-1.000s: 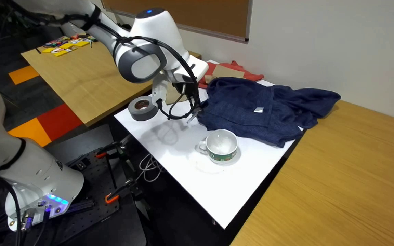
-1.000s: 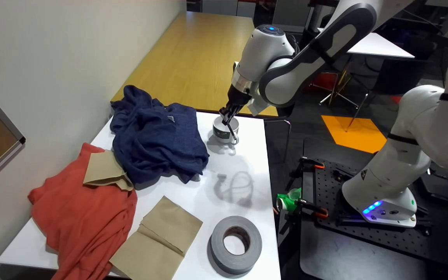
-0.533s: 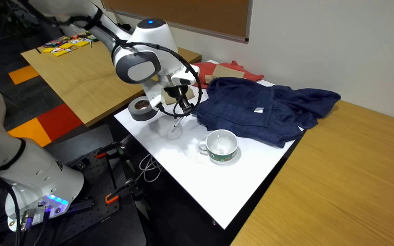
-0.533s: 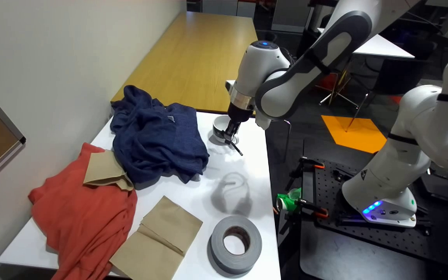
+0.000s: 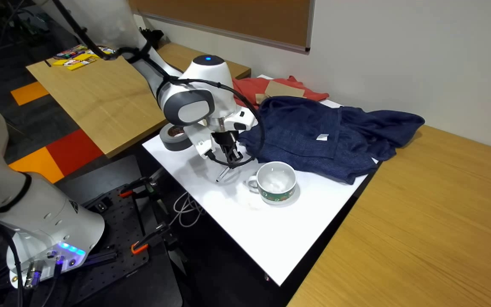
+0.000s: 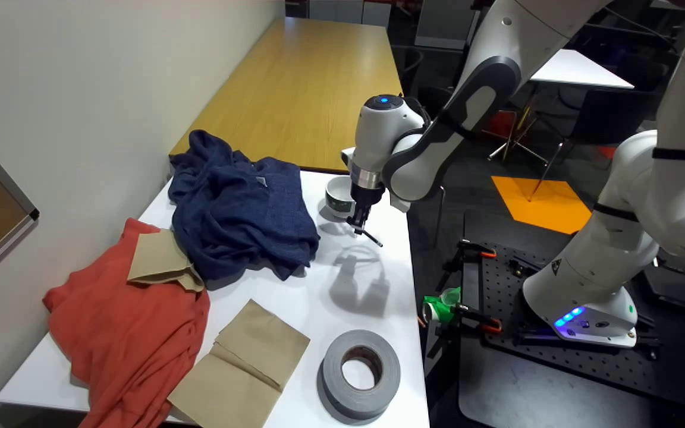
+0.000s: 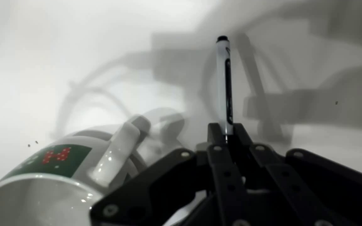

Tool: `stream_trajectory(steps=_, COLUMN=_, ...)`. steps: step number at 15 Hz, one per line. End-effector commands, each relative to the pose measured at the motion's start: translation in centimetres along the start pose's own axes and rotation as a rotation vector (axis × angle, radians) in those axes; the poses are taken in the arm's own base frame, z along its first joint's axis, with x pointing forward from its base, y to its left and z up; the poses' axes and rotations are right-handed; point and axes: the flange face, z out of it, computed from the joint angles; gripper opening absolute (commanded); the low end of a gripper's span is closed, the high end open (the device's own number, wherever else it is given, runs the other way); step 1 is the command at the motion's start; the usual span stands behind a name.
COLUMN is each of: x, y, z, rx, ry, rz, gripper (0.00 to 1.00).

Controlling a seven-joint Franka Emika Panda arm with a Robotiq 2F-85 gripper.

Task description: Remove the marker from the mug cup and place it on the table

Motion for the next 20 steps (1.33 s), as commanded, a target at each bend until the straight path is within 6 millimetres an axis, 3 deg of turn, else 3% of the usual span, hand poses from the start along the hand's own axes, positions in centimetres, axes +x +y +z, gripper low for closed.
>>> stream_trajectory(steps=1, x=0.6, y=-0.1, z=0.8, rx=-0.012, ry=-0.036, rz=-0.027, gripper=0.03)
stream_trajectory(steps=2, x=0.6, y=-0.1, z=0.8, rx=-0.019, ry=-0.033, rz=-0.029, gripper=0.17)
stream_trajectory(steps=3, x=0.7, y=-0.1, z=0.9, rx=-0.024, ry=-0.032, rz=-0.031, gripper=0.38)
stream_trajectory(steps=11, x=0.7, y=-0.2, z=-1.9, rx=-0.024, ry=0.028, rz=-0.063, gripper=0.97)
stream_trajectory(steps=19, x=0.6, y=0.4, z=-4.8, rx=-0.021, ry=0.090, rz=-0.062, gripper=1.00)
stream_trajectory(steps=20, x=1.6, y=0.0, z=-3.7, rx=-0.020, ry=0.079, rz=-0.044, gripper=1.00)
